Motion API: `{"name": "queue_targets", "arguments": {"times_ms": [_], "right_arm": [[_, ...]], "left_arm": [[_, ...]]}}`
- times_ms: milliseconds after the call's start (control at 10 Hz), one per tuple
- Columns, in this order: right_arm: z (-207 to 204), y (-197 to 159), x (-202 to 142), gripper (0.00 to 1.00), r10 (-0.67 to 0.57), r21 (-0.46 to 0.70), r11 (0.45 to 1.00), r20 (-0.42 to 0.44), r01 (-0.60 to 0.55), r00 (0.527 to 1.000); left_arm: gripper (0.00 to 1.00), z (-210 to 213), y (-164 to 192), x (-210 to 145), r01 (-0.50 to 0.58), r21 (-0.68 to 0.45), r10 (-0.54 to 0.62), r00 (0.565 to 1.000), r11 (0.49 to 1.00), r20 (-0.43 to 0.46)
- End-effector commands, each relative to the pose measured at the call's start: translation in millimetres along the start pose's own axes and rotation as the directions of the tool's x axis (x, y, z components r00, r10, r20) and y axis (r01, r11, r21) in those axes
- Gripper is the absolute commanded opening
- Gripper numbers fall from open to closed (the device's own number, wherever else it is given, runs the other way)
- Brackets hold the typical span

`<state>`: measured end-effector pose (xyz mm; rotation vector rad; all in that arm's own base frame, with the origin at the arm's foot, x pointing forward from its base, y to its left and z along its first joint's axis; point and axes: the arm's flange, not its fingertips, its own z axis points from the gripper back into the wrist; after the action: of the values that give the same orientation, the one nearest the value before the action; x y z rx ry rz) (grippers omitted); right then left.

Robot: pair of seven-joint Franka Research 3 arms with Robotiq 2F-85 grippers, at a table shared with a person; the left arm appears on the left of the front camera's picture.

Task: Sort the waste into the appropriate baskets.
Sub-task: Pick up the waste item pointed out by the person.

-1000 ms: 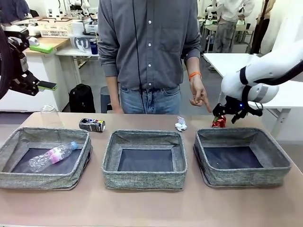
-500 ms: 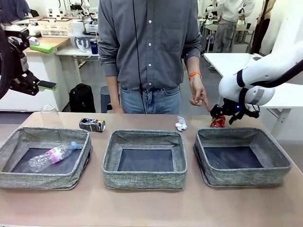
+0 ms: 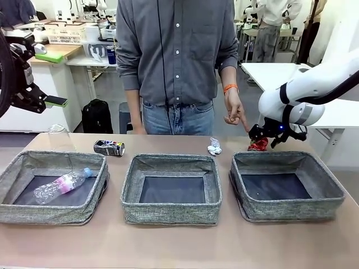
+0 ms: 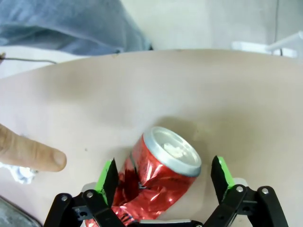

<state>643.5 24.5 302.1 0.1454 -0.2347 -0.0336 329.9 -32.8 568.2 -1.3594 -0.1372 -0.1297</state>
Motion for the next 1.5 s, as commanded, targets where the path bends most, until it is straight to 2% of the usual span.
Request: {"name": "queue_targets", "arguments": {"times_ms": [0,200,500,600,800,900,1000,1400], "right_arm": [[-3.6,-2.0,0.2,1.0,-0.029,-0.012,1.0,-0.002,0.029,1.0],[-4.3,-2.4,0.2,1.0,-0.034,-0.018,0.999,-0.005,0.033,0.999],[-7.0,-3.8,-0.5,0.08,-0.045,-0.035,0.998,-0.021,0.045,0.999],[-7.0,-3.9,-0.1,0.0,-0.05,-0.028,0.998,-0.022,0.049,0.999],[-7.0,-3.5,0.2,0.0,-0.05,-0.027,0.998,-0.024,0.049,0.998],[-7.1,-3.3,0.6,0.04,-0.051,-0.024,0.998,-0.025,0.05,0.998],[-7.2,-3.1,0.4,0.0,-0.054,-0.023,0.998,-0.028,0.053,0.998],[2.1,-5.0,1.1,0.0,-0.07,-0.015,0.997,-0.009,0.07,0.997]], "left_arm": [[1.0,0.2,-4.8,-0.7,-0.01,0.003,0.01,1.0,1.0,-0.004],[1.0,0.2,-4.8,-0.7,-0.01,0.003,0.01,1.0,1.0,-0.004],[1.0,0.2,-4.8,-0.7,-0.01,0.003,0.01,1.0,1.0,-0.004],[1.0,0.2,-4.8,-0.7,-0.01,0.003,0.01,1.0,1.0,-0.004],[1.0,0.2,-4.8,-0.7,-0.01,0.003,0.01,1.0,1.0,-0.004],[1.0,0.2,-4.8,-0.7,-0.01,0.003,0.01,1.0,1.0,-0.004],[1.0,0.2,-4.8,-0.7,-0.01,0.003,0.01,1.0,1.0,-0.004],[1.0,0.2,-4.8,-0.7,-0.01,0.003,0.01,1.0,1.0,-0.004]]}}
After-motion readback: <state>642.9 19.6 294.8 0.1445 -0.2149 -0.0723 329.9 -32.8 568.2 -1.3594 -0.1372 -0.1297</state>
